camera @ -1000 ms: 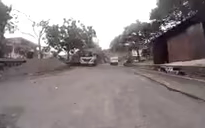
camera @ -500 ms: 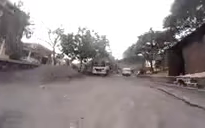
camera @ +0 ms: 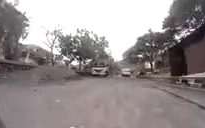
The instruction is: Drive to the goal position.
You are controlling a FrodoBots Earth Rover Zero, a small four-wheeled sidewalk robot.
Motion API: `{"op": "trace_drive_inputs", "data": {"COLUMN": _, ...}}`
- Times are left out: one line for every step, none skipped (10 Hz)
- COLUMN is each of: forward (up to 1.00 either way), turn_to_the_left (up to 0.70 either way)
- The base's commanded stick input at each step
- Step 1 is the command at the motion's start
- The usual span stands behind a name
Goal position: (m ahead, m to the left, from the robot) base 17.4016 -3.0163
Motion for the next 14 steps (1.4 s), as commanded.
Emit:
{"op": "trace_drive_inputs", "data": {"forward": 0.7, "turn_to_the_left": 0.0}}
{"op": "trace_drive_inputs", "data": {"forward": 0.7, "turn_to_the_left": 0.0}}
{"op": "trace_drive_inputs", "data": {"forward": 0.7, "turn_to_the_left": 0.0}}
{"op": "trace_drive_inputs", "data": {"forward": 0.7, "turn_to_the_left": 0.0}}
{"op": "trace_drive_inputs", "data": {"forward": 0.7, "turn_to_the_left": -0.03}}
{"op": "trace_drive_inputs", "data": {"forward": 0.7, "turn_to_the_left": -0.14}}
{"op": "trace_drive_inputs", "data": {"forward": 0.7, "turn_to_the_left": -0.26}}
{"op": "trace_drive_inputs", "data": {"forward": 0.7, "turn_to_the_left": -0.27}}
{"op": "trace_drive_inputs", "data": {"forward": 0.7, "turn_to_the_left": -0.27}}
{"op": "trace_drive_inputs", "data": {"forward": 0.7, "turn_to_the_left": -0.27}}
{"op": "trace_drive_inputs", "data": {"forward": 0.7, "turn_to_the_left": -0.27}}
{"op": "trace_drive_inputs", "data": {"forward": 0.7, "turn_to_the_left": -0.24}}
{"op": "trace_drive_inputs", "data": {"forward": 0.7, "turn_to_the_left": -0.13}}
{"op": "trace_drive_inputs", "data": {"forward": 0.7, "turn_to_the_left": -0.02}}
